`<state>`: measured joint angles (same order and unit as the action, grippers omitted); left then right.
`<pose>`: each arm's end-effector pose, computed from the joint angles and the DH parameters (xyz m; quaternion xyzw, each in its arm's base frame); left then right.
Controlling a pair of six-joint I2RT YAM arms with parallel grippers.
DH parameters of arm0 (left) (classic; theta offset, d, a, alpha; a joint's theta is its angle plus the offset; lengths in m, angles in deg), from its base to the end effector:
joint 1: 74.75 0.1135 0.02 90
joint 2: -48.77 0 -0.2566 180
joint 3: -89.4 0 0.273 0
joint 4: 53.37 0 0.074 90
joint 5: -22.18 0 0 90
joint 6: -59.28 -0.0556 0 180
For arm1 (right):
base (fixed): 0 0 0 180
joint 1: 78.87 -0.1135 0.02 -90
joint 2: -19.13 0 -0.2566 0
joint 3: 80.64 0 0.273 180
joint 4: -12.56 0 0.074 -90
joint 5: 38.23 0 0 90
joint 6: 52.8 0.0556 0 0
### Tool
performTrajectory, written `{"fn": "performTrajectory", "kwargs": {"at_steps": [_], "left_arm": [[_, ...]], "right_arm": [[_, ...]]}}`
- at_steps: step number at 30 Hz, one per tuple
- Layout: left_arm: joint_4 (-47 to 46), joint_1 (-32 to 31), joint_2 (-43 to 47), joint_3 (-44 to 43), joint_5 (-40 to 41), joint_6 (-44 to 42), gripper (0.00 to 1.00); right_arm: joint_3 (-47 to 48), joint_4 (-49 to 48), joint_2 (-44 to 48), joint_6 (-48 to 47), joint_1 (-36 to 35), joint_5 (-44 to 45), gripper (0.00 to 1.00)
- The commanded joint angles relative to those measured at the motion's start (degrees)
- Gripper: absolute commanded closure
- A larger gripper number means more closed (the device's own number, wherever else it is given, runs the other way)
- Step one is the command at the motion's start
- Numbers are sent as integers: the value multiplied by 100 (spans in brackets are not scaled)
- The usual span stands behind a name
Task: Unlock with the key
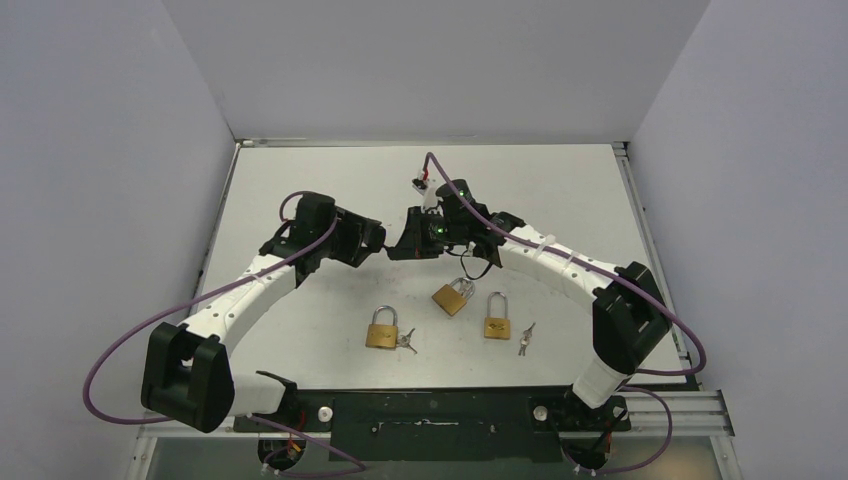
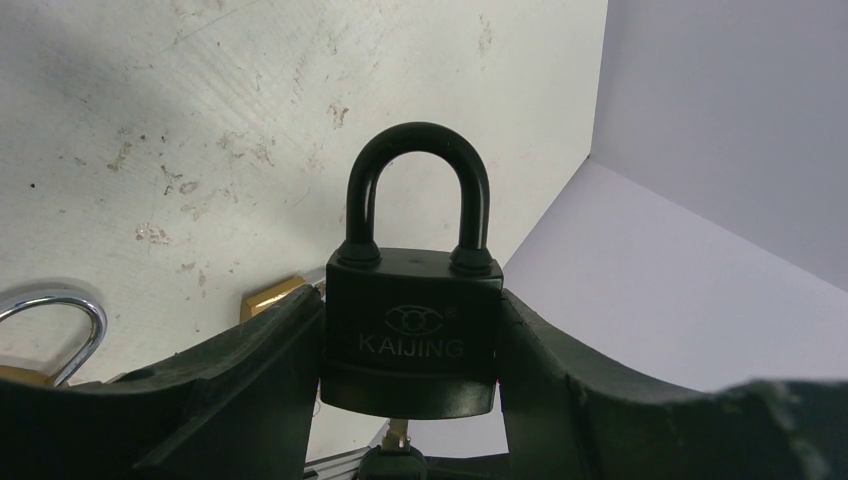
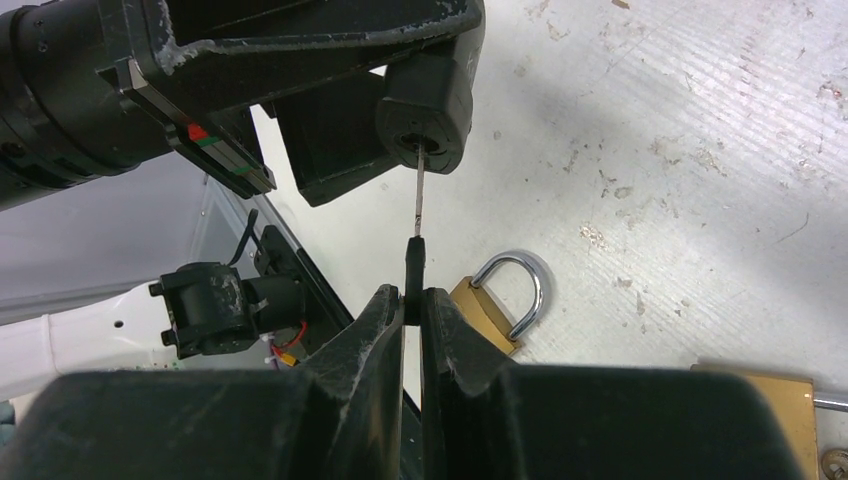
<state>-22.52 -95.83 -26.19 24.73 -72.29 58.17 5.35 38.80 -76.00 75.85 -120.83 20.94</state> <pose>0.2966 -0.1190 0.2274 -0.4941 0.7641 -0.3588 0.2080 0.2871 0.2965 0.2552 -0.1466 0.8527 0.4662 0.1845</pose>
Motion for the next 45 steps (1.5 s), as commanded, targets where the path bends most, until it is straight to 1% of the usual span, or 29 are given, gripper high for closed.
{"fn": "performTrajectory", "kwargs": {"at_steps": [1, 10, 17, 22, 27, 30, 35, 38, 42, 45], "left_arm": [[-426, -115, 278, -165, -198, 6, 100], [-146, -134, 250, -289, -13, -71, 100], [-441, -179, 179, -296, -121, -55, 100], [-602, -264, 132, -308, -140, -185, 100], [-566, -378, 148, -239, -58, -80, 100], [-550, -403, 173, -256, -52, -33, 100], [-518, -480, 266, -280, -54, -31, 100], [-555, -564, 354, -216, -81, 24, 100], [-598, -648, 494, -75, -102, 159, 100], [-679, -680, 588, 47, -132, 252, 100]], "right_arm": [[353, -254, 3, 86, 70, 273, 100], [393, -116, 48, 38, 75, 538, 100], [477, -53, -155, 158, 78, 315, 100], [980, 393, -527, 395, 69, 286, 100], [1607, 893, -880, 337, -115, 704, 100], [1776, 1004, -1032, 279, -160, 901, 100], [1796, 784, -1118, 338, -150, 1251, 100], [1757, 389, -1132, 550, -120, 1249, 100], [1845, 96, -1140, 730, -132, 1411, 100], [1906, -182, -1153, 868, -129, 1282, 100]]}}
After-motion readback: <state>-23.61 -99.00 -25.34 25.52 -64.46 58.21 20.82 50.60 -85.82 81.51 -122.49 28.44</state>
